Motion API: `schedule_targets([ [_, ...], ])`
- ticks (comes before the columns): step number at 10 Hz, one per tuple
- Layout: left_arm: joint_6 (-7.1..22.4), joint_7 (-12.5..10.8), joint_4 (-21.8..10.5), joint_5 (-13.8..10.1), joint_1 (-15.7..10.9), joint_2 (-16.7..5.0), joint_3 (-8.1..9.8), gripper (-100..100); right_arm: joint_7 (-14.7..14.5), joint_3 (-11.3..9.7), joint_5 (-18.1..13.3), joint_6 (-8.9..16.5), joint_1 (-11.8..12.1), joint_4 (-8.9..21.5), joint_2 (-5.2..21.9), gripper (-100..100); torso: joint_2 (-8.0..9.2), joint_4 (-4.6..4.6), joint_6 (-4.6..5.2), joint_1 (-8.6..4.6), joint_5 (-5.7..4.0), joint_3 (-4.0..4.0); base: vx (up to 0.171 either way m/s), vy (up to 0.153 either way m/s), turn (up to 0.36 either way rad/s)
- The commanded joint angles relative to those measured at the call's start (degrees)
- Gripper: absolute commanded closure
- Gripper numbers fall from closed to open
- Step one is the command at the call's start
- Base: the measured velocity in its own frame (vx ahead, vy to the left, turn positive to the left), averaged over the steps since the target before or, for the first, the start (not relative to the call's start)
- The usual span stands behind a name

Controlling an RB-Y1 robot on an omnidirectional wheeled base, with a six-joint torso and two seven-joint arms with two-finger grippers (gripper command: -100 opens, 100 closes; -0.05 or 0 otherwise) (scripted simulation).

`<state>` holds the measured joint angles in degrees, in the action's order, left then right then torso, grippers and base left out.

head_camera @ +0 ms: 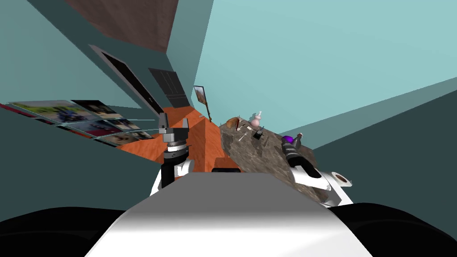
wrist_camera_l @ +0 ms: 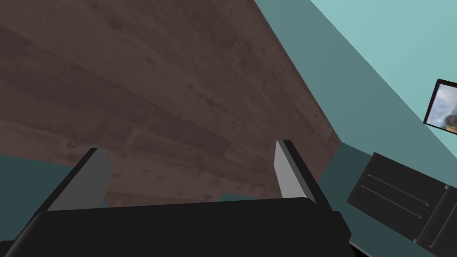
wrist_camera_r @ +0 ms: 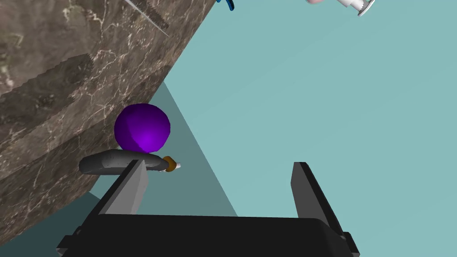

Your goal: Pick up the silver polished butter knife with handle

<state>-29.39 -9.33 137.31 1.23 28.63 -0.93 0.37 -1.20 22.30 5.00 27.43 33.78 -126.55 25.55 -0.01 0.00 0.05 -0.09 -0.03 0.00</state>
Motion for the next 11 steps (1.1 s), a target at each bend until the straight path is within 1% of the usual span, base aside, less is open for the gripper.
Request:
schedule_targets([
  [1,0.0,0.0,0.0,0.0,0.0,0.0,0.0,0,-0.4,0.11,0.12,2.86,0.2,1.74,1.57,-100,0.0,0.0,0.0,0.0,0.0,0.0,0.006,-0.01,0.246],
  [2,0.0,0.0,0.0,0.0,-0.01,0.0,0.0,0,-0.4,0.11,0.12,3.37,0.2,1.74,1.57,-100,-0.01,0.0,-0.03,-0.01,0.0,-0.01,0.006,-0.013,0.144],
  [3,0.0,0.0,0.0,0.0,0.0,0.0,0.0,0,-0.62,0.21,0.29,5.62,0.71,2.51,2.98,-100,-0.01,0.0,0.0,-0.01,0.0,-0.01,0.006,-0.016,0.254],
  [4,0.0,0.0,0.0,0.0,-0.01,0.0,0.0,0,-0.62,0.21,0.29,6.38,0.71,2.51,2.98,-100,-0.01,0.0,-0.03,-0.03,0.0,-0.01,0.004,-0.02,0.154],
  [5,0.0,0.0,0.0,0.0,0.0,0.0,0.0,0,-0.81,0.19,0.4,8.06,1.23,3.32,4.39,-100,-0.01,0.0,0.01,-0.04,-0.01,-0.01,0.006,-0.022,0.286],
  [6,0.0,0.0,0.0,0.0,-0.01,0.0,0.0,0,-0.81,0.19,0.4,9.31,1.23,3.32,4.39,-100,-0.02,0.0,-0.04,-0.05,0.0,-0.01,0.008,-0.027,0.147],
  [7,0.0,0.0,0.0,0.0,0.0,0.0,0.0,0,-0.97,0.05,0.47,11.45,1.75,4.14,5.79,-100,-0.02,0.0,0.02,-0.05,-0.01,-0.01,0.006,-0.023,0.291],
  [8,0.0,0.0,0.0,0.0,-0.01,0.0,0.0,0,-0.97,0.05,0.47,12.13,1.75,4.14,5.79,-100,-0.03,-0.01,-0.04,-0.06,-0.01,-0.02,0.004,-0.026,0.14],
  [9,0.0,0.0,0.0,0.0,0.01,0.0,0.01,0,-1.1,-0.2,0.49,14.17,2.27,4.99,7.19,-100,-0.02,0.0,0.04,-0.06,-0.02,-0.01,0.005,-0.023,0.281],
  [10,0.0,0.0,0.0,0.0,0.0,0.0,0.0,0,-1.1,-0.2,0.49,14.84,2.27,4.99,7.19,-100,-0.04,-0.01,-0.04,-0.06,-0.01,-0.02,0.006,-0.028,0.137],
  [11,0.0,0.0,0.0,0.0,0.01,0.0,0.01,0,-1.2,-0.57,0.47,16.88,2.79,5.85,8.58,-100,-0.02,0.0,0.04,-0.06,-0.01,-0.01,0.005,-0.03,0.228],
])
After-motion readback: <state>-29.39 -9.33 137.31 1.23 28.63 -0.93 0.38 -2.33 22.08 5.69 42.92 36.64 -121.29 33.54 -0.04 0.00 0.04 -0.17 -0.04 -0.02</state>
